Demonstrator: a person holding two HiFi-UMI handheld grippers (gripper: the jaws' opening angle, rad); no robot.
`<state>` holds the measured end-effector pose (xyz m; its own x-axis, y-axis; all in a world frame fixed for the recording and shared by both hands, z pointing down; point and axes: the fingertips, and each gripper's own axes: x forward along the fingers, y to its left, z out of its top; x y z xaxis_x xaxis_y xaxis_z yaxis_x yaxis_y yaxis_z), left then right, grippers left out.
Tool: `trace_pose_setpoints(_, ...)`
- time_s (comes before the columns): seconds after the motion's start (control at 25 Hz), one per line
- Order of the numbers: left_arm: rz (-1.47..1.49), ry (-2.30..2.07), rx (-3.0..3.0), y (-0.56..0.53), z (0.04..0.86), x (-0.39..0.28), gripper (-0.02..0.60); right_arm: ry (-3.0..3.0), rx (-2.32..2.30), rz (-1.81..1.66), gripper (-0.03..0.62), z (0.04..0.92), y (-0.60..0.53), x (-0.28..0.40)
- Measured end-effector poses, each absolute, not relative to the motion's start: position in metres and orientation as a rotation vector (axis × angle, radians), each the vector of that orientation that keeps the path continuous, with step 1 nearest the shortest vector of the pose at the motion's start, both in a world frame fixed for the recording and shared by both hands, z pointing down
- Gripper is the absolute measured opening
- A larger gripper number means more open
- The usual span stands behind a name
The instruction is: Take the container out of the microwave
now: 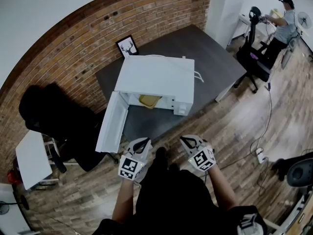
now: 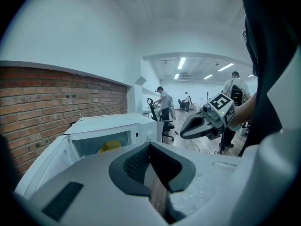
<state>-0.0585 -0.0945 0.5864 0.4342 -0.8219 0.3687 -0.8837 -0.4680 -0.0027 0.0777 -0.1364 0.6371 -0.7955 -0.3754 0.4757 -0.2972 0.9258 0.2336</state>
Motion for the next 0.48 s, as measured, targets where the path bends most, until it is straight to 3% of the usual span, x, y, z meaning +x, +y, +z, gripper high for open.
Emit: trace_pose_setpoints(0.48, 0.491, -1.394, 2.576, -0.160, 0.600, -0.076, 0.003, -2.503, 0.566, -0.185, -0.002, 0.637, -0.177, 0.066)
